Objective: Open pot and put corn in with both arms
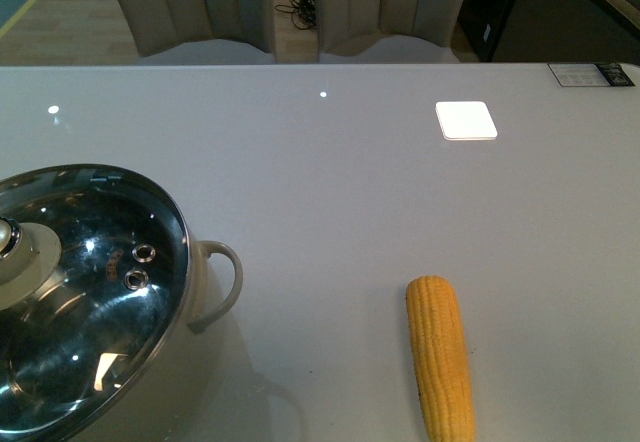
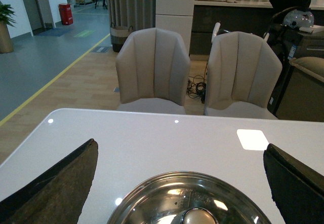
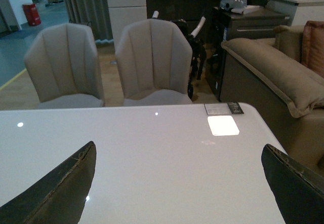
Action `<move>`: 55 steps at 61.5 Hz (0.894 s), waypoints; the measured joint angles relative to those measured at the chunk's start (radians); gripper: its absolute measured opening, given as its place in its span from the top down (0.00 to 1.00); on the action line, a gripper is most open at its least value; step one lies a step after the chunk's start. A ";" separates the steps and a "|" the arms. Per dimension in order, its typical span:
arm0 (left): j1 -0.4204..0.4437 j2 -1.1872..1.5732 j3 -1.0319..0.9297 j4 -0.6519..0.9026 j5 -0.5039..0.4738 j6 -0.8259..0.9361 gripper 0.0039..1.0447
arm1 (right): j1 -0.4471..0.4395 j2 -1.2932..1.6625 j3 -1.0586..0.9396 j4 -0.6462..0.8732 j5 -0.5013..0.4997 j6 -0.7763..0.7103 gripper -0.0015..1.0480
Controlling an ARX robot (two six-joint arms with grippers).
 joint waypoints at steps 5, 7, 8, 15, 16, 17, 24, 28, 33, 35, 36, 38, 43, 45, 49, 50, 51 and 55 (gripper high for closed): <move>0.000 0.000 0.000 0.000 0.000 0.000 0.07 | 0.000 0.000 0.000 0.000 0.000 0.000 0.09; 0.000 0.000 0.000 0.000 0.000 0.000 0.07 | 0.000 0.000 0.000 0.000 0.000 0.000 0.09; 0.000 0.000 0.000 0.000 0.000 0.000 0.07 | 0.000 0.000 0.000 0.000 0.000 0.000 0.09; -0.025 0.138 0.073 -0.207 -0.031 -0.150 0.07 | 0.000 0.000 0.000 0.000 0.000 0.000 0.09; -0.028 0.152 0.073 -0.209 -0.032 -0.163 0.07 | 0.000 0.000 0.000 0.000 0.000 0.000 0.09; -0.035 0.174 0.073 -0.208 -0.033 -0.183 0.07 | 0.000 0.000 0.000 0.000 0.000 0.000 0.09; -0.051 0.292 0.081 -0.130 -0.023 -0.224 0.07 | 0.000 0.000 0.000 0.000 0.000 0.000 0.09; -0.045 0.372 0.090 -0.056 -0.004 -0.225 0.07 | 0.000 0.000 0.000 0.000 0.000 0.000 0.09; -0.026 0.537 0.102 0.098 0.029 -0.223 0.07 | 0.000 0.000 0.000 0.000 0.000 0.000 0.09; -0.027 0.611 0.103 0.163 0.022 -0.227 0.07 | 0.000 0.000 0.000 0.000 0.000 0.000 0.09; -0.032 0.649 0.103 0.196 0.011 -0.228 0.07 | 0.000 0.000 0.000 0.000 0.000 0.000 0.09; -0.046 0.706 0.103 0.249 -0.010 -0.231 0.07 | 0.000 0.000 0.000 0.000 0.000 0.000 0.09; -0.096 0.870 0.103 0.401 -0.074 -0.235 0.07 | 0.000 0.000 0.000 0.000 0.000 0.000 0.09; -0.116 0.948 0.102 0.473 -0.095 -0.241 0.07 | 0.000 0.000 0.000 0.000 0.000 0.000 0.09; -0.145 1.107 0.100 0.623 -0.128 -0.237 0.07 | 0.000 0.000 0.000 0.000 0.000 0.000 0.09; -0.147 1.130 0.100 0.645 -0.130 -0.233 0.07 | 0.000 0.000 0.000 0.000 0.000 0.000 0.09; -0.152 1.175 0.099 0.689 -0.132 -0.228 0.07 | 0.000 0.000 0.000 0.000 0.000 0.000 0.09; -0.158 1.357 0.098 0.858 -0.131 -0.204 0.07 | 0.000 0.000 0.000 0.000 0.000 0.000 0.09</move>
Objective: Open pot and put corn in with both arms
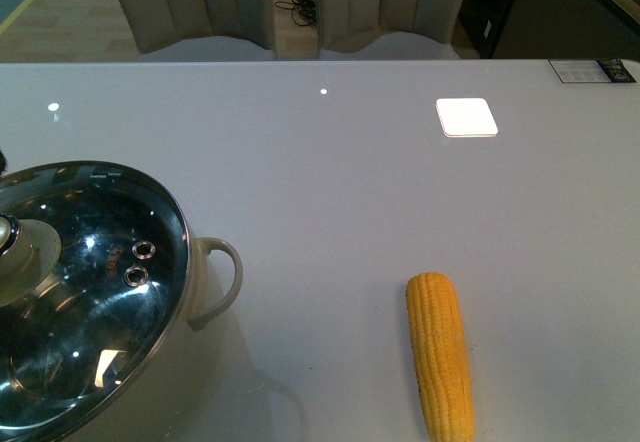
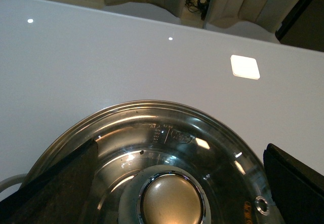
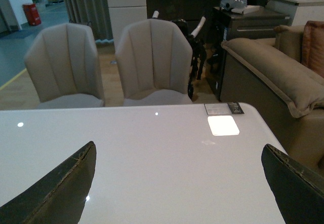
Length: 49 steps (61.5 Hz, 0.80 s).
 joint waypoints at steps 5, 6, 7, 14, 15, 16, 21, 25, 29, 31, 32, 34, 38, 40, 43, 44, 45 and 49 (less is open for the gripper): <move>0.001 0.124 0.001 0.098 -0.001 0.021 0.07 | 0.000 0.000 0.000 0.000 0.000 0.000 0.09; 0.002 0.153 0.002 0.121 0.000 0.026 0.07 | 0.000 0.000 0.000 0.000 0.000 0.000 0.09; 0.003 0.168 0.003 0.132 0.000 0.029 0.07 | 0.000 0.000 0.000 0.000 0.000 0.000 0.09; 0.015 0.304 0.024 0.231 0.000 0.041 0.07 | 0.000 0.000 0.000 0.000 0.000 0.000 0.09; 0.016 0.316 0.026 0.238 0.000 0.041 0.07 | 0.000 0.000 0.000 0.000 0.000 0.000 0.09; 0.017 0.327 0.028 0.245 0.000 0.041 0.07 | 0.000 0.000 0.000 0.000 0.000 0.000 0.09; 0.020 0.412 0.042 0.301 -0.012 0.043 0.07 | 0.000 0.000 0.000 0.000 0.000 0.000 0.09; 0.017 0.464 0.048 0.334 -0.017 0.044 0.07 | 0.000 0.000 0.000 0.000 0.000 0.000 0.09; 0.009 0.515 0.055 0.371 -0.031 0.044 0.07 | 0.000 0.000 0.000 0.000 0.000 0.000 0.09; 0.004 0.536 0.060 0.383 -0.040 0.044 0.07 | 0.000 0.000 0.000 0.000 0.000 0.000 0.09; 0.001 0.549 0.062 0.392 -0.048 0.044 0.07 | 0.000 0.000 0.000 0.000 0.000 0.000 0.09; -0.002 0.562 0.065 0.404 -0.052 0.045 0.07 | 0.000 0.000 0.000 0.000 0.000 0.000 0.09; -0.011 0.589 0.074 0.427 -0.073 0.043 0.07 | 0.000 0.000 0.000 0.000 0.000 0.000 0.09; -0.018 0.600 0.077 0.440 -0.083 0.042 0.07 | 0.000 0.000 0.000 0.000 0.000 0.000 0.09; -0.027 0.616 0.079 0.462 -0.097 0.040 0.07 | 0.000 0.000 0.000 0.000 0.000 0.000 0.09; -0.032 0.624 0.080 0.472 -0.105 0.039 0.07 | 0.000 0.000 0.000 0.000 0.000 0.000 0.09; -0.035 0.628 0.080 0.476 -0.107 0.039 0.07 | 0.000 0.000 0.000 0.000 0.000 0.000 0.09; -0.050 0.652 0.082 0.504 -0.125 0.036 0.07 | 0.000 0.000 0.000 0.000 0.000 0.000 0.09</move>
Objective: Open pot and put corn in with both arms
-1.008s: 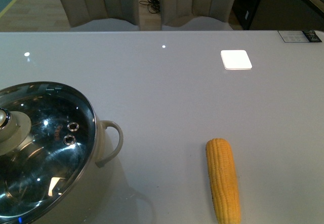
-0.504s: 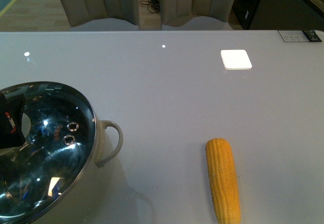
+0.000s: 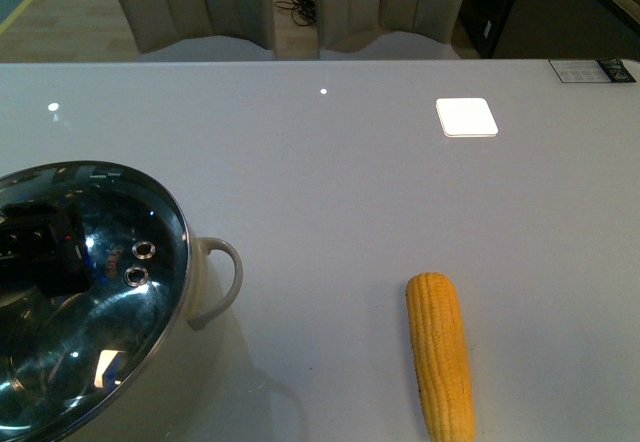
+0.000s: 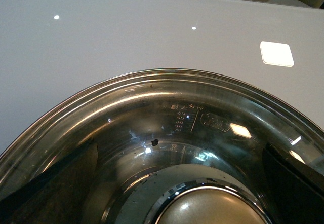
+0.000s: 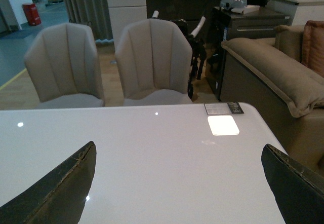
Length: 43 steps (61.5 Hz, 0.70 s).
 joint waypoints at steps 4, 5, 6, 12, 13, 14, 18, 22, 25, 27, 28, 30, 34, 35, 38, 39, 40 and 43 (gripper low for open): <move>-0.010 0.014 0.001 0.016 -0.011 -0.004 0.07 | 0.000 0.000 0.000 0.000 0.000 0.000 0.09; -0.013 0.018 0.002 0.021 -0.014 -0.005 0.07 | 0.000 0.000 0.000 0.000 0.000 0.000 0.09; -0.014 0.020 0.002 0.023 -0.015 -0.005 0.07 | 0.000 0.000 0.000 0.000 0.000 0.000 0.09; -0.022 0.030 0.004 0.029 -0.028 -0.009 0.07 | 0.000 0.000 0.000 0.000 0.000 0.000 0.09; -0.023 0.032 0.004 0.031 -0.029 -0.010 0.07 | 0.000 0.000 0.000 0.000 0.000 0.000 0.09; -0.023 0.034 0.005 0.032 -0.030 -0.010 0.07 | 0.000 0.000 0.000 0.000 0.000 0.000 0.09; -0.025 0.044 0.008 0.039 -0.032 -0.011 0.07 | 0.000 0.000 0.000 0.000 0.000 0.000 0.09; -0.026 0.055 0.011 0.043 -0.032 -0.013 0.07 | 0.000 0.000 0.000 0.000 0.000 0.000 0.09; -0.026 0.058 0.012 0.045 -0.032 -0.012 0.07 | 0.000 0.000 0.000 0.000 0.000 0.000 0.09; -0.026 0.060 0.012 0.048 -0.032 -0.012 0.07 | 0.000 0.000 0.000 0.000 0.000 0.000 0.09; -0.026 0.062 0.013 0.050 -0.033 -0.012 0.07 | 0.000 0.000 0.000 0.000 0.000 0.000 0.09; -0.026 0.063 0.013 0.051 -0.033 -0.012 0.07 | 0.000 0.000 0.000 0.000 0.000 0.000 0.09; -0.026 0.052 0.015 0.051 -0.037 -0.011 0.16 | 0.000 0.000 0.000 0.000 0.000 0.000 0.09; -0.026 0.049 0.015 0.051 -0.037 -0.011 0.20 | 0.000 0.000 0.000 0.000 0.000 0.000 0.09; -0.026 0.043 0.016 0.049 -0.037 -0.010 0.29 | 0.000 0.000 0.000 0.000 0.000 0.000 0.09; -0.026 0.042 0.016 0.048 -0.037 -0.010 0.31 | 0.000 0.000 0.000 0.000 0.000 0.000 0.09; -0.026 0.042 0.016 0.048 -0.039 -0.010 0.33 | 0.000 0.000 0.000 0.000 0.000 0.000 0.09; -0.026 0.034 0.017 0.047 -0.039 -0.009 0.41 | 0.000 0.000 0.000 0.000 0.000 0.000 0.09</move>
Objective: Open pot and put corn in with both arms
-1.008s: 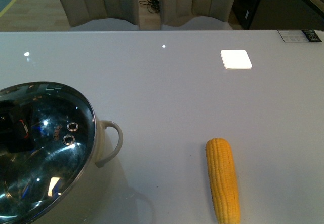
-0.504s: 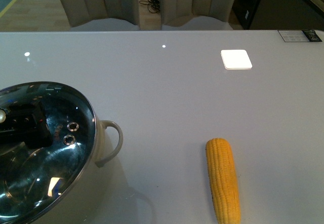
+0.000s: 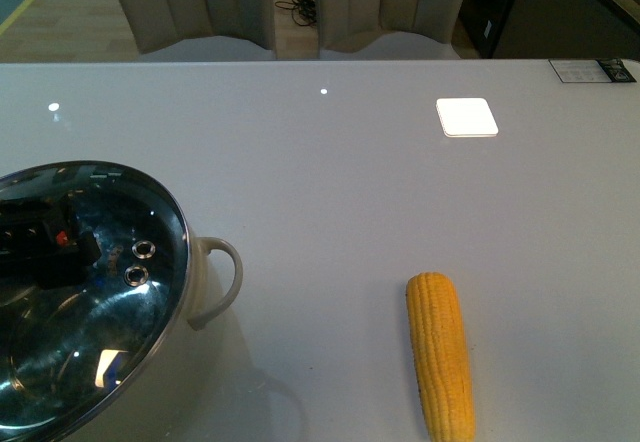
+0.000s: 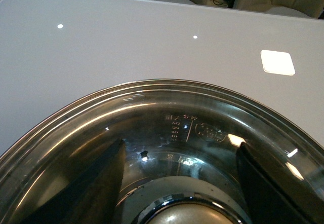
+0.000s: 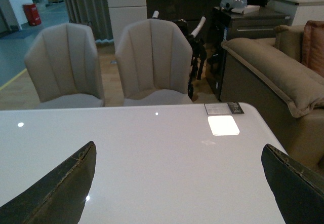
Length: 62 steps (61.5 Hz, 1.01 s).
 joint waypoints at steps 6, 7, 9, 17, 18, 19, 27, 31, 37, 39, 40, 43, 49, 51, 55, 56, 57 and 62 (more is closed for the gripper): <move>0.000 -0.005 0.000 -0.001 0.000 0.000 0.54 | 0.000 0.000 0.000 0.000 0.000 0.000 0.09; 0.000 -0.006 0.000 -0.002 -0.001 -0.003 0.58 | 0.000 0.000 0.000 0.000 0.000 0.000 0.09; 0.000 -0.006 0.000 -0.002 -0.001 -0.002 0.60 | 0.000 0.000 0.000 0.000 0.000 0.000 0.09; 0.000 -0.008 0.000 -0.002 -0.005 0.005 0.61 | 0.000 0.000 0.000 0.000 0.000 0.000 0.09; 0.000 -0.008 0.000 -0.002 -0.006 0.005 0.61 | 0.000 0.000 0.000 0.000 0.000 0.000 0.09; 0.000 -0.008 0.000 -0.002 -0.006 0.005 0.61 | 0.000 0.000 0.000 0.000 0.000 0.000 0.09; 0.000 -0.009 0.000 -0.003 -0.009 0.005 0.61 | 0.000 0.000 0.000 0.000 0.000 0.000 0.09; 0.000 -0.010 0.000 -0.003 -0.010 0.005 0.61 | 0.000 0.000 0.000 0.000 0.000 0.000 0.09; -0.032 -0.003 0.004 -0.006 -0.052 0.023 0.62 | 0.000 0.000 0.000 0.000 0.000 0.000 0.09; -0.037 -0.003 0.005 -0.010 -0.062 0.024 0.62 | 0.000 0.000 0.000 0.000 0.000 0.000 0.09; -0.041 -0.004 0.006 -0.014 -0.067 0.026 0.62 | 0.000 0.000 0.000 0.000 -0.001 0.000 0.09; -0.043 -0.009 0.008 -0.024 -0.069 0.026 0.62 | 0.000 0.000 0.000 0.000 0.000 0.000 0.09; -0.043 -0.027 0.010 -0.046 -0.072 0.031 0.62 | 0.000 0.000 0.000 0.000 0.000 0.000 0.09; -0.043 -0.033 0.010 -0.052 -0.072 0.032 0.62 | 0.000 0.000 0.000 0.000 0.000 0.000 0.09; -0.042 -0.048 0.011 -0.068 -0.072 0.038 0.62 | 0.000 0.000 0.000 0.000 0.000 0.000 0.09; -0.042 -0.053 0.011 -0.072 -0.073 0.040 0.62 | 0.000 0.000 0.000 0.000 0.000 0.000 0.09; -0.042 -0.058 0.011 -0.076 -0.074 0.043 0.62 | 0.000 0.000 0.000 0.000 0.000 0.000 0.09; -0.042 -0.078 0.011 -0.094 -0.076 0.060 0.62 | 0.000 0.000 0.000 0.000 0.000 0.000 0.09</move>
